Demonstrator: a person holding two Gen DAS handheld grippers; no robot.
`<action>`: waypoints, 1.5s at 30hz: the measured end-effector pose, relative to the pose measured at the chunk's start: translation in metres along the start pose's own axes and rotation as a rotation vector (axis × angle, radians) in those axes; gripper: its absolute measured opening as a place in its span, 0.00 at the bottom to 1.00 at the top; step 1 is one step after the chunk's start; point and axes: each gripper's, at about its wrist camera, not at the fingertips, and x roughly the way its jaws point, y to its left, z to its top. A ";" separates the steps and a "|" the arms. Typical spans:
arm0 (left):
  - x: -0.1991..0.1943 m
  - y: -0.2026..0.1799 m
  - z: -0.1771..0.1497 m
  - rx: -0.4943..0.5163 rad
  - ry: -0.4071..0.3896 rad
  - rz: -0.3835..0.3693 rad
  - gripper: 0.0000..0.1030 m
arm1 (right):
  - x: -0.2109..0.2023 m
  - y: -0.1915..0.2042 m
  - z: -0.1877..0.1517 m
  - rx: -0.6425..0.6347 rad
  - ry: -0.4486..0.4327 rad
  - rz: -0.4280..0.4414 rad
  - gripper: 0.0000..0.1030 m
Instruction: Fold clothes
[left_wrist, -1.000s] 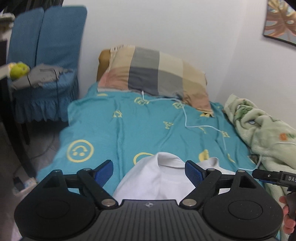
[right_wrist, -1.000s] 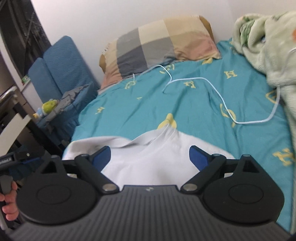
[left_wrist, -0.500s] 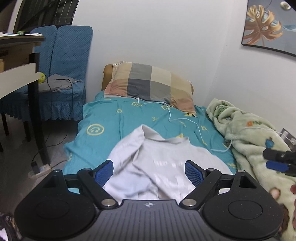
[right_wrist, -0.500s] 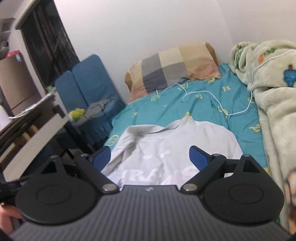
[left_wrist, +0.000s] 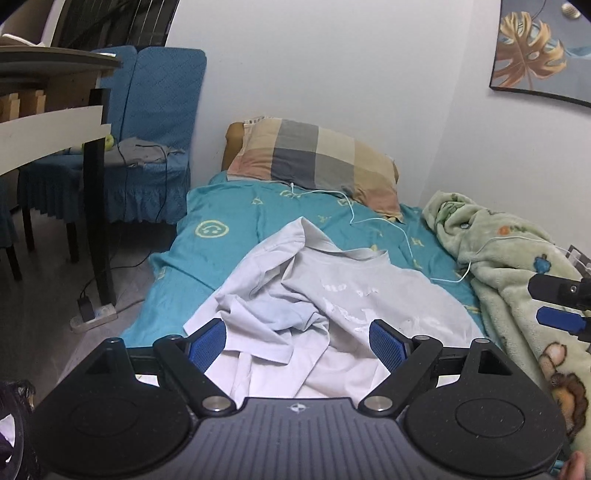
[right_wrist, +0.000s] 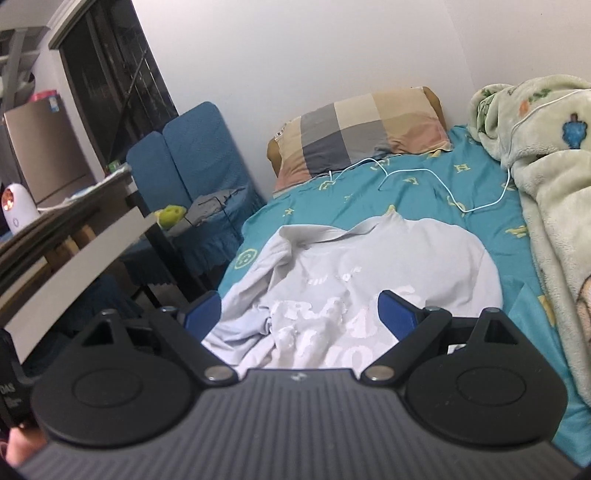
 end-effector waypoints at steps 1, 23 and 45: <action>0.001 0.000 0.000 -0.013 -0.001 -0.001 0.84 | 0.001 0.000 0.000 -0.003 -0.004 -0.007 0.90; 0.072 0.036 0.006 -0.268 0.128 0.062 0.84 | 0.007 -0.020 -0.004 0.062 0.079 -0.126 0.90; 0.192 0.092 0.001 -0.598 0.174 0.088 0.28 | 0.032 -0.060 -0.010 0.321 0.145 -0.105 0.90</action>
